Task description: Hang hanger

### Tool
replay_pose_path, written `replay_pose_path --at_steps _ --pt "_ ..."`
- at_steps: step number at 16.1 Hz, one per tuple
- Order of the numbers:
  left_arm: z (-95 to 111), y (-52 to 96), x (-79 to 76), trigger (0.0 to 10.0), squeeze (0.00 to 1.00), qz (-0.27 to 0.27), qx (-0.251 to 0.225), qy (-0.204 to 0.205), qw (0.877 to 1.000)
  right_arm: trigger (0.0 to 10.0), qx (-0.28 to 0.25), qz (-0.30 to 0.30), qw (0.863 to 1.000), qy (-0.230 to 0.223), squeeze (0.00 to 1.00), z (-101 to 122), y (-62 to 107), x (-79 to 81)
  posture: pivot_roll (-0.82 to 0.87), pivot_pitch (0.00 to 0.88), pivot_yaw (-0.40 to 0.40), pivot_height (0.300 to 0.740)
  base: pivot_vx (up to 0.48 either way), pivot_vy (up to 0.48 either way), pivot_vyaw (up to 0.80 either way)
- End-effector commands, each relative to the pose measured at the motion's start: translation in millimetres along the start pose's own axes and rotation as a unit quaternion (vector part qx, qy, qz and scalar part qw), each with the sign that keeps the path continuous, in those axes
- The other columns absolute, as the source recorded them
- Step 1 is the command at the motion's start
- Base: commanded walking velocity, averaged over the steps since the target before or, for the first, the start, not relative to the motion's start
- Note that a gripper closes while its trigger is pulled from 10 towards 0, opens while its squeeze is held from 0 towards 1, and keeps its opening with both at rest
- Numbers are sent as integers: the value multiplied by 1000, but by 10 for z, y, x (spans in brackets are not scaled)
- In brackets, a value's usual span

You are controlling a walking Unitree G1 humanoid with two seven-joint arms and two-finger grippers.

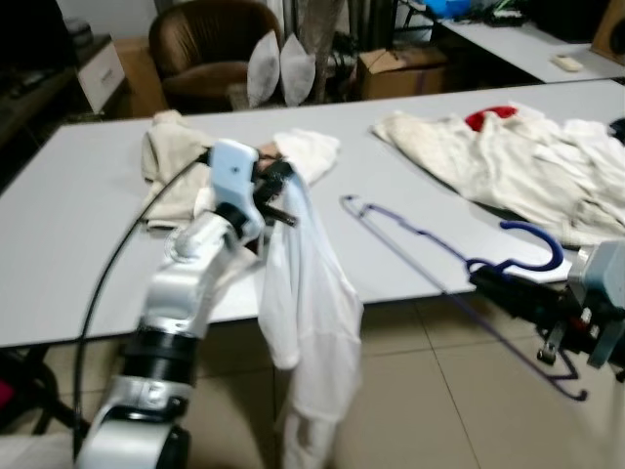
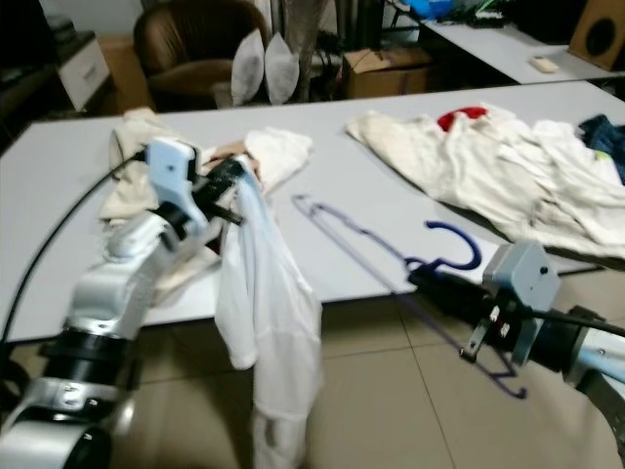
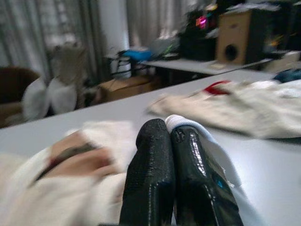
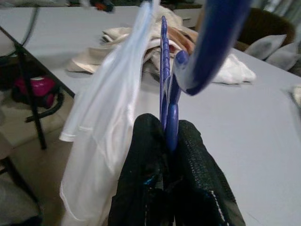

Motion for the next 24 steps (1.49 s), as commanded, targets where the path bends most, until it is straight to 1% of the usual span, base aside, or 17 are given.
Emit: replay_pose_path --at_steps 1,2,3,4,5,6,8,9,10,11,13,14,18,20,21,22,24 --pt "132 -56 -38 10000 0 -4 -19 -11 1000 10000 4 -2 1000 -2 0 17 61 -26 -215 0 55 740 360 0 0" --pt "148 -78 -6 10000 0 0 -19 -16 1000 10000 4 5 1000 4 0 36 96 -17 -214 0 52 740 360 0 0" --pt "275 -152 114 10000 0 13 -30 -32 999 10000 9 17 1000 16 0 72 179 -31 -214 0 45 740 360 0 0" --pt "333 -179 158 10000 0 17 -35 -38 999 10000 10 20 1000 19 0 90 205 -42 -214 0 45 740 360 0 0" --pt "519 -251 250 10000 0 20 -52 -51 997 10000 -2 34 999 14 0 177 233 -28 -213 0 46 740 360 0 0" --pt "615 -287 285 10000 0 20 -60 -57 996 10000 -16 43 999 10 0 241 220 -1 -213 0 48 740 360 0 0" --pt "875 -397 356 10000 0 19 -82 -80 993 10000 -77 74 994 3 0 478 138 95 -212 0 49 740 358 0 0" --pt "875 -397 356 10000 0 19 -82 -80 993 10000 -77 74 994 3 0 478 138 95 -212 0 49 740 360 0 0" --pt "1019 -453 389 10000 0 20 -94 -90 991 10000 -89 82 993 3 0 516 115 110 -209 0 49 740 360 0 0" --pt "1088 -477 405 10000 0 22 -100 -94 990 10000 -90 86 992 2 0 519 105 115 -208 0 47 740 360 0 0" --pt "1167 -508 422 10000 0 24 -106 -99 989 10000 -91 94 991 -2 0 517 82 129 -207 0 46 740 356 0 0" --pt "1214 -538 422 10000 0 22 -107 -96 989 10000 -85 111 990 -8 0 503 4 179 -208 0 42 740 281 0 0" --pt "1170 -563 366 10000 0 5 -96 -94 991 10000 -72 148 986 -20 0 430 -100 289 -205 0 33 740 70 0 0" --pt "1213 -540 362 10000 0 -7 -104 -90 990 10000 -42 163 986 -19 0 325 -156 293 -200 0 16 740 0 0 0" --pt "1235 -530 334 10000 0 -22 -107 -80 991 10000 -28 173 984 -17 0 273 -193 297 -196 0 13 740 0 0 0" --pt "1243 -523 311 10000 0 -31 -107 -82 990 10000 -18 184 983 -14 0 233 -224 312 -195 0 12 740 0 0 0" --pt "1246 -512 214 10000 0 -59 -108 -87 989 10000 -1 203 979 -10 0 146 -317 328 -192 0 11 740 0 0 0"
Point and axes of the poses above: a point about 5 cm out from each wrist's last joint towards the gripper, its own y axis pointing back from the gripper into the wrist, its own z axis along the axis of the wrist's last joint, x = y × z, the point moved 6 cm from there along -y, pointing out of the wrist towards the gripper, and after that the axes turned 2 degrees about -y, right-handed, at the moved point
